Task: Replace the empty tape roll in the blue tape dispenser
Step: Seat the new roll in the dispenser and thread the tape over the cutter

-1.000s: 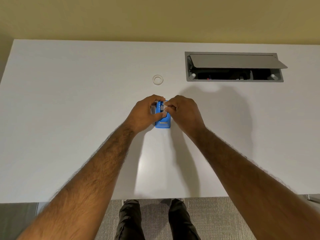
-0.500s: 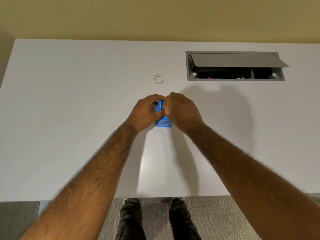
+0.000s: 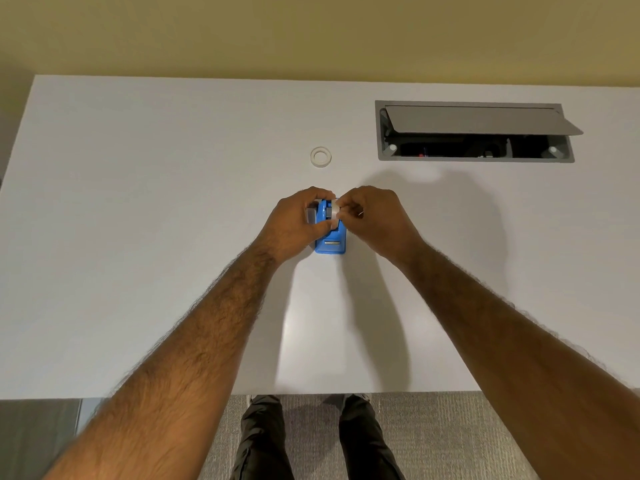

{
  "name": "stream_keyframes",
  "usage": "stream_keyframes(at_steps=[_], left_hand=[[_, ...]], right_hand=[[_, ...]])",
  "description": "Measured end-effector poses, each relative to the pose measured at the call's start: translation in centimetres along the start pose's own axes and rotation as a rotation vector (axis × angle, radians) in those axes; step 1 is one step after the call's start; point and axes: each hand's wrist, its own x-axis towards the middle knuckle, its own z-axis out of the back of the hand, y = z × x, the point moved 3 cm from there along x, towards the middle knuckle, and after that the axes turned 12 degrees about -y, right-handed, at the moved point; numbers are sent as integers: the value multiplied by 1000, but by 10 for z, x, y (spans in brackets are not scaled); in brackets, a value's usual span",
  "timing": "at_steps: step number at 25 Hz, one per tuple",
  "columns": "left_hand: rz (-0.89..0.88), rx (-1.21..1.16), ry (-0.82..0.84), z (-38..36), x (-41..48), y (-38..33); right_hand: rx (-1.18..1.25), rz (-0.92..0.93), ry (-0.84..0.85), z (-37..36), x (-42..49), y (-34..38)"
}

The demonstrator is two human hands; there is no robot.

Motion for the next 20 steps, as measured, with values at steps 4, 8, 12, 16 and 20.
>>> stream_keyframes(at_steps=[4, 8, 12, 16, 20], left_hand=[[11, 6, 6, -1, 1, 2], [17, 7, 10, -1, 1, 0], [7, 2, 1, 0, 0, -2], [18, 29, 0, -1, 1, 0], [4, 11, 3, -1, 1, 2]], right_hand=[[-256, 183, 29, -4, -3, 10], [-338, 231, 40, -2, -2, 16], [-359, 279, 25, -3, 1, 21], [-312, 219, 39, -4, 5, 21], [-163, 80, 22, -6, 8, 10]])
